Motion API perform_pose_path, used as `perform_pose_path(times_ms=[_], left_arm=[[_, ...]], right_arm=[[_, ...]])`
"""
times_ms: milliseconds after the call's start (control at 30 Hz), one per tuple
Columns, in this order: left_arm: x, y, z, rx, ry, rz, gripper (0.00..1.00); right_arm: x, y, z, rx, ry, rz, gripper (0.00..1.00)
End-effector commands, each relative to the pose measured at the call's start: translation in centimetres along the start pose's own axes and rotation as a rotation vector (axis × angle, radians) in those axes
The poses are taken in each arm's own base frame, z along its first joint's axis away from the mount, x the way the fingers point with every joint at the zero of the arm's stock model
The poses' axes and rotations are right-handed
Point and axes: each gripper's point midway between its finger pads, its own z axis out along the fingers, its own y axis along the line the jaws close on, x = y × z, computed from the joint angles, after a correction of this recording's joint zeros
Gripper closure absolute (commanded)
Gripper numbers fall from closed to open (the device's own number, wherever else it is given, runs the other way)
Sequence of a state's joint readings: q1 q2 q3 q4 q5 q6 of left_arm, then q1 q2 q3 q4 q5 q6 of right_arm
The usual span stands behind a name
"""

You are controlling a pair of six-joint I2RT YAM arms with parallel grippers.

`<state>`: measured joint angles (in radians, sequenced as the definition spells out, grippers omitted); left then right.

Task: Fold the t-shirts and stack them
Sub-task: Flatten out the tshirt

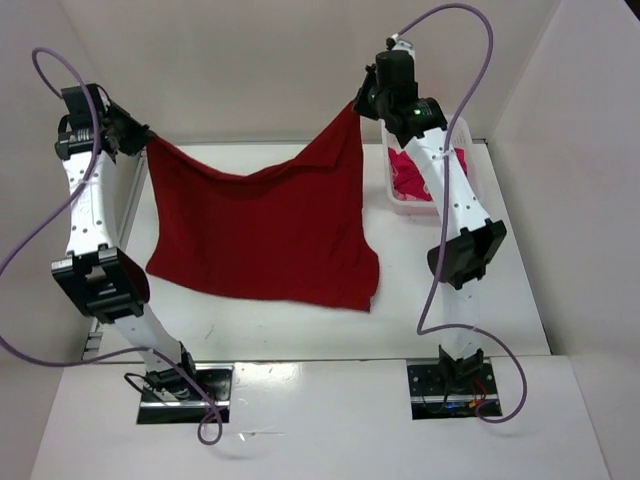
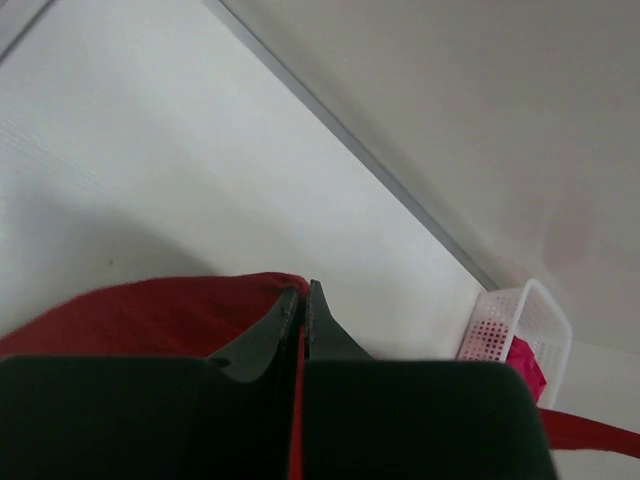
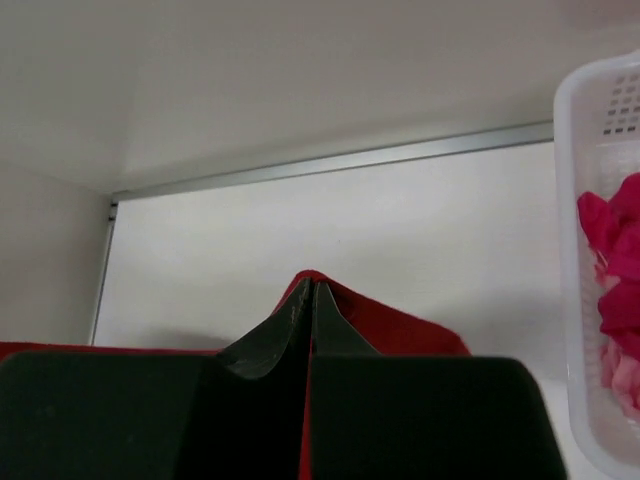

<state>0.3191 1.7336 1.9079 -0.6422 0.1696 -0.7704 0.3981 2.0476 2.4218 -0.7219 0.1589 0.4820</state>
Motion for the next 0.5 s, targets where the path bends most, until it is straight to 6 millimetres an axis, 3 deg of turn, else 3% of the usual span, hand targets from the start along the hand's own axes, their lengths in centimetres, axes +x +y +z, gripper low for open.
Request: perform_pose_path(times_ms=[0, 67, 167, 267, 333, 367, 433, 467], left_arm=[[-5.9, -6.8, -3.9, 0.186, -0.167, 0.020, 1.00], [-7.0, -7.8, -4.7, 0.233, -0.162, 0.001, 1.00], [-10.2, -9.9, -8.0, 0.319, -0.242, -0.005, 1.00], [-12.0, -10.2, -9.6, 0.341, -0.294, -0.005, 1.00], [-12.0, -10.2, -9.6, 0.341, -0.294, -0.005, 1.00], [-12.0, -10.1, -9.4, 0.341, -0.294, -0.005, 1.00], [-10.6, -8.3, -6.9, 0.304, -0.237, -0.005, 1.00], [-10.1, -8.0, -7.2, 0.300, -0.235, 0.002, 1.00]], right_arm=[[-12.6, 5.7, -9.6, -0.225, -0.332, 0.071, 1.00], [-14.1, 6.3, -11.5, -0.253, -0.375, 0.090, 1.00], [-17.3, 7.6, -16.1, -0.327, -0.477, 0.116, 1.00], [-18.7, 7.9, -18.7, -0.354, -0.523, 0.123, 1.00], [-18.2, 7.9, -18.6, -0.358, -0.503, 0.127, 1.00], [-17.2, 7.5, -17.6, -0.336, -0.467, 0.121, 1.00], [-15.0, 6.2, -16.1, -0.279, -0.397, 0.099, 1.00], [-13.8, 5.6, -15.5, -0.257, -0.366, 0.081, 1.00]])
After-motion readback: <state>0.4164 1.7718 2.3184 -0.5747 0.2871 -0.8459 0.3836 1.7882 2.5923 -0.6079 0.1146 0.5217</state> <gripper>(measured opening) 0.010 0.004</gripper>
